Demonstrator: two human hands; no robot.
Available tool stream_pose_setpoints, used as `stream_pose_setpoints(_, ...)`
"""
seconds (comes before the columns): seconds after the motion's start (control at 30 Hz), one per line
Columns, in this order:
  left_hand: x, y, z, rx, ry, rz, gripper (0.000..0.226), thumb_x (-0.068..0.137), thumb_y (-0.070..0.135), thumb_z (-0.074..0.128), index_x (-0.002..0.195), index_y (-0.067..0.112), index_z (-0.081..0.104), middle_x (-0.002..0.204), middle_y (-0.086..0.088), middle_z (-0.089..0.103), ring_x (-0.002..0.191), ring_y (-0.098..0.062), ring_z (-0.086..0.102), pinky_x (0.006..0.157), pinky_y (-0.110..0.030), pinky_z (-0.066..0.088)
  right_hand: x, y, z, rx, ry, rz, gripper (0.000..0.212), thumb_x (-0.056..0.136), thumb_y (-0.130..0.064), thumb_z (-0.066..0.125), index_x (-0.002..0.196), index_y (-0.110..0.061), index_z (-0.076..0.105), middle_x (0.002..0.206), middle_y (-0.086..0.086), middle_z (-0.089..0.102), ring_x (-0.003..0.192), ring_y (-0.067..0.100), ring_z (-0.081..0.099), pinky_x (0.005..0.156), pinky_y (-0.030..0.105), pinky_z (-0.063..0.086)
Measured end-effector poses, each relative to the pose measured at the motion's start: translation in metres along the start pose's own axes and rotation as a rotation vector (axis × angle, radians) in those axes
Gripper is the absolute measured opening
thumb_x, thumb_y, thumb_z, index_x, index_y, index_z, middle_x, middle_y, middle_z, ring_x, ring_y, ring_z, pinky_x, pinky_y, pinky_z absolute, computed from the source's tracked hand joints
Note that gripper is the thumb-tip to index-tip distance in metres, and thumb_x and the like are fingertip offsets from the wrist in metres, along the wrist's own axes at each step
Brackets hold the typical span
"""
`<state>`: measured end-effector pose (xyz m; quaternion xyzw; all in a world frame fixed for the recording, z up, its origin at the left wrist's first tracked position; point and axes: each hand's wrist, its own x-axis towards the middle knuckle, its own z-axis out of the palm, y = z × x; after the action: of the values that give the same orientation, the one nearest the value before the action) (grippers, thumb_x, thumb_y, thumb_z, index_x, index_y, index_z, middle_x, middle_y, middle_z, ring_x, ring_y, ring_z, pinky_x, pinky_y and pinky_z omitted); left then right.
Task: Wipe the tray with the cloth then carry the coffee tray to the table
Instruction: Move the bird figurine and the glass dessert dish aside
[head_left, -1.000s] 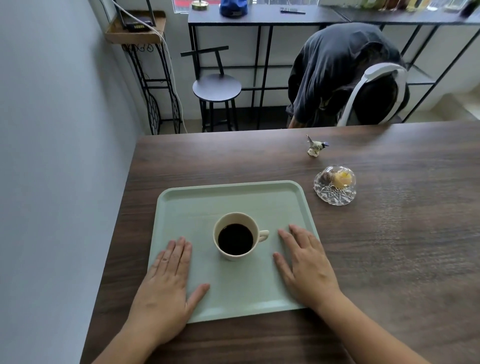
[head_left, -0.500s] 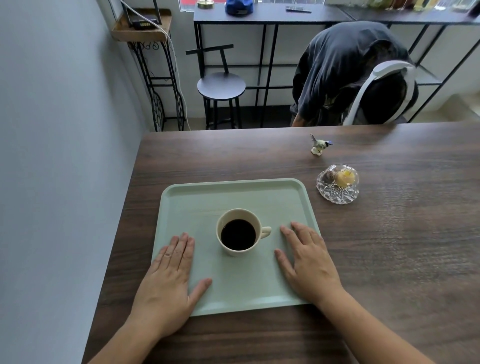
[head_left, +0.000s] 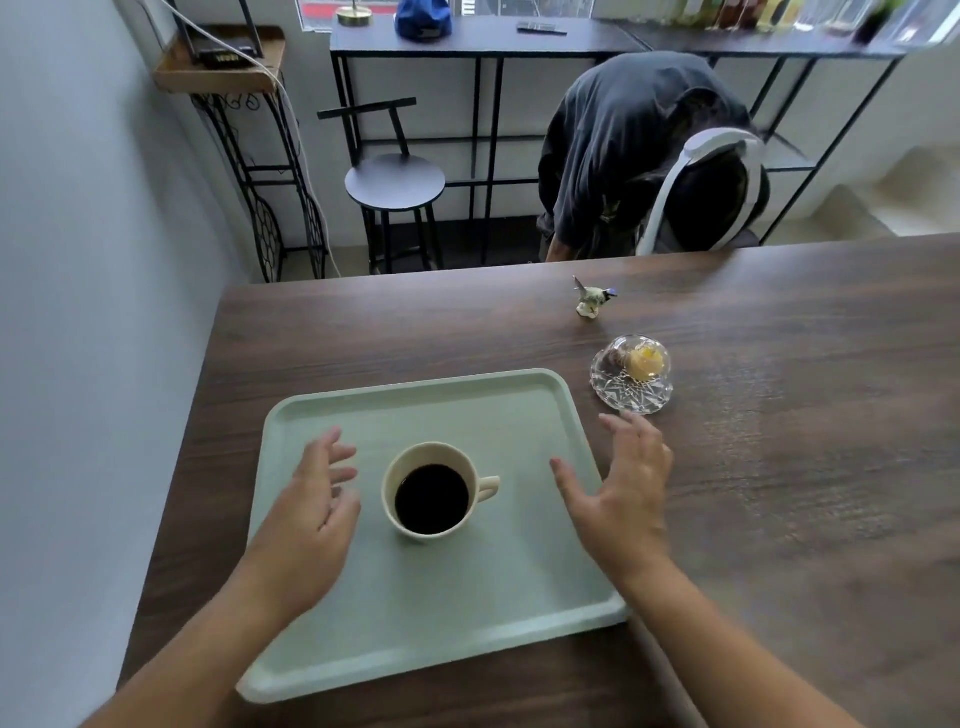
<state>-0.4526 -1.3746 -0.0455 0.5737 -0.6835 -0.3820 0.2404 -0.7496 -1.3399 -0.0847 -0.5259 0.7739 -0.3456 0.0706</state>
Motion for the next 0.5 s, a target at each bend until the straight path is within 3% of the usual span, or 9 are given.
stream_pose_setpoints(0.1, 0.057, 0.044, 0.004, 0.004, 0.055, 0.109, 0.043, 0.097, 0.022, 0.049, 0.139, 0.020, 0.039, 0.127, 0.002, 0.054, 0.105, -0.007, 0.057, 0.088, -0.029, 0.047, 0.054, 0.002, -0.004, 0.034, 0.125, 0.167, 0.086, 0.063, -0.050, 0.081, 0.130, -0.016, 0.038, 0.135, 0.015, 0.037, 0.126, 0.032, 0.034, 0.108, 0.046, 0.033)
stream_pose_setpoints(0.23, 0.145, 0.102, 0.041, 0.068, -0.066, 0.188, 0.049, 0.094, 0.029, 0.055, 0.138, 0.016, 0.039, 0.127, -0.002, 0.052, 0.101, -0.015, 0.060, 0.089, -0.037, 0.051, 0.119, 0.011, -0.012, 0.025, 0.017, 0.298, 0.105, 0.055, -0.054, 0.087, 0.138, -0.030, 0.028, 0.137, 0.016, 0.034, 0.126, 0.032, 0.037, 0.102, 0.038, 0.037)
stream_pose_setpoints(0.37, 0.215, 0.131, 0.093, 0.019, -0.199, 0.012, 0.072, 0.089, 0.039, 0.063, 0.147, 0.014, 0.028, 0.143, -0.011, 0.046, 0.119, -0.027, 0.054, 0.089, -0.034, 0.044, 0.138, 0.031, -0.010, 0.018, -0.042, 0.391, 0.109, 0.047, -0.058, 0.088, 0.136, -0.033, 0.031, 0.131, 0.015, 0.043, 0.122, 0.035, 0.045, 0.101, 0.042, 0.043)
stream_pose_setpoints(0.5, 0.261, 0.137, 0.133, -0.050, -0.227, 0.006, 0.086, 0.079, 0.044, 0.075, 0.148, 0.021, 0.028, 0.139, -0.011, 0.050, 0.114, -0.024, 0.054, 0.089, -0.033, 0.043, 0.131, 0.054, 0.000, 0.009, -0.021, 0.393, 0.111, 0.038, -0.060, 0.088, 0.132, -0.035, 0.035, 0.121, 0.013, 0.051, 0.115, 0.034, 0.050, 0.101, 0.041, 0.044)
